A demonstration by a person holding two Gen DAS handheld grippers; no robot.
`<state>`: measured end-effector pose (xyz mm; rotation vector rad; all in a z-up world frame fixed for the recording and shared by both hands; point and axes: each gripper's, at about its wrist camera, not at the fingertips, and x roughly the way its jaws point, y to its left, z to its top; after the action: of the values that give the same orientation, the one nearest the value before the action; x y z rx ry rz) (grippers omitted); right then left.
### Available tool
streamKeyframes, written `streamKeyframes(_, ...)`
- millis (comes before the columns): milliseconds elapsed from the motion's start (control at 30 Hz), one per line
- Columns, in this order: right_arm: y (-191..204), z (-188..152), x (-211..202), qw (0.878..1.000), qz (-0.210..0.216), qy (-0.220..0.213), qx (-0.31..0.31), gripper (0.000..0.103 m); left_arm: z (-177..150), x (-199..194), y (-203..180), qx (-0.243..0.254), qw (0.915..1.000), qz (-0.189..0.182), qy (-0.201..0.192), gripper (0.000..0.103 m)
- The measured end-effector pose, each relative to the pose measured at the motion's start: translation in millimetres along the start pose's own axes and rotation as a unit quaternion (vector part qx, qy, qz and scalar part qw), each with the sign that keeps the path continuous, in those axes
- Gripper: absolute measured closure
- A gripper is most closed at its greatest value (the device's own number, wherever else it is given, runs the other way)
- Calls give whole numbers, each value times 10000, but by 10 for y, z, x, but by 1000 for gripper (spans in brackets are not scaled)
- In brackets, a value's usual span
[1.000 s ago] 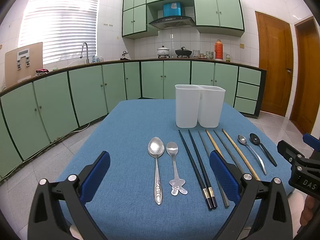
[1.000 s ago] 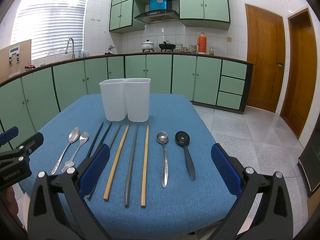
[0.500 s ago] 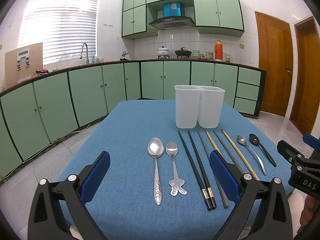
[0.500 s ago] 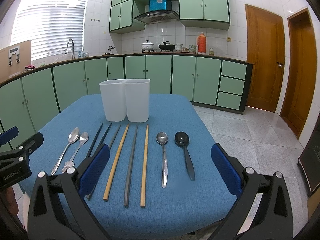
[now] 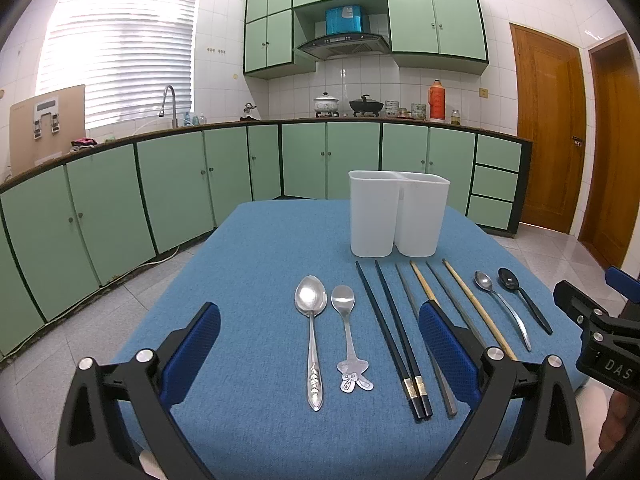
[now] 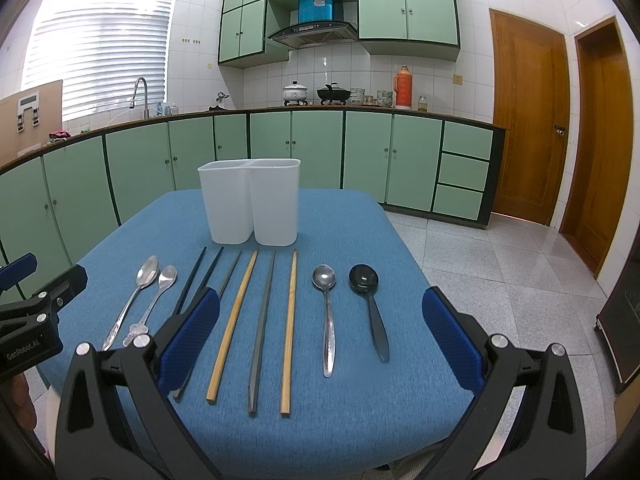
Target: Organize utensils
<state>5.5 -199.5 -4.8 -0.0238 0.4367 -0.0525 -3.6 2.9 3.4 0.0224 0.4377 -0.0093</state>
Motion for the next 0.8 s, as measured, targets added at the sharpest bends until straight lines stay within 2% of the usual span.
streamKeyframes(433,-39,-24,17,10000,-21,28,31,5,-4,83,17,-66,9999,-24,91,6)
streamKeyframes(633,-120,-16,200,9995,-228,198,30,5,-9,291,202,-244,9986,74,463,6)
streamKeyframes(800,-257,-1,409,9987,-360,348,79,5,-17,613,360,-428,9934,170,1046,6)
